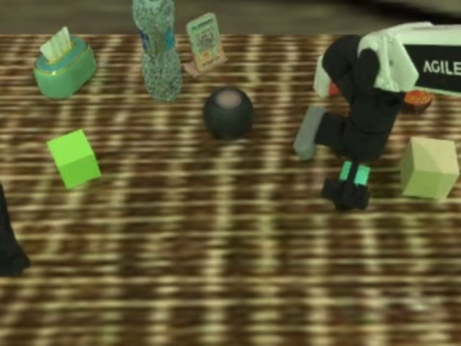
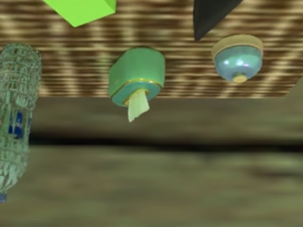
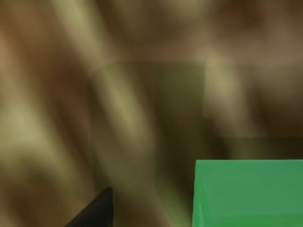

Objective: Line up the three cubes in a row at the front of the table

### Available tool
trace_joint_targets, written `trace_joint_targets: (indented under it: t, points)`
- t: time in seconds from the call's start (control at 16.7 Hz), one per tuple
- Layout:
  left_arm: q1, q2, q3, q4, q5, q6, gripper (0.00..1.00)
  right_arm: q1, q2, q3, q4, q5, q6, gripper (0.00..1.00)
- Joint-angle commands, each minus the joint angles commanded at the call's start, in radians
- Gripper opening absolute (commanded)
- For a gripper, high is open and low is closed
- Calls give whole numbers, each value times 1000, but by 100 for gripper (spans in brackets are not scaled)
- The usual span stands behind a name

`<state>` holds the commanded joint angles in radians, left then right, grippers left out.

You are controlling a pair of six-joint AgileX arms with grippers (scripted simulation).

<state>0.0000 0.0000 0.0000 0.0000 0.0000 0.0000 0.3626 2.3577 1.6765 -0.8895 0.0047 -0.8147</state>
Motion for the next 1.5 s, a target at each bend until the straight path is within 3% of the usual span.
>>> trace_joint_targets:
  t: [0.18, 0.96, 1.44, 1.5]
  points:
    - [0, 0, 0, 0, 0, 0, 100, 0, 0, 0, 0, 0, 0, 100]
    - [0, 0, 0, 0, 0, 0, 100, 0, 0, 0, 0, 0, 0, 2]
    - [0, 0, 0, 0, 0, 0, 100, 0, 0, 0, 0, 0, 0, 0]
    - [0, 0, 0, 0, 0, 0, 100, 1, -41, 1, -30, -13, 17, 0]
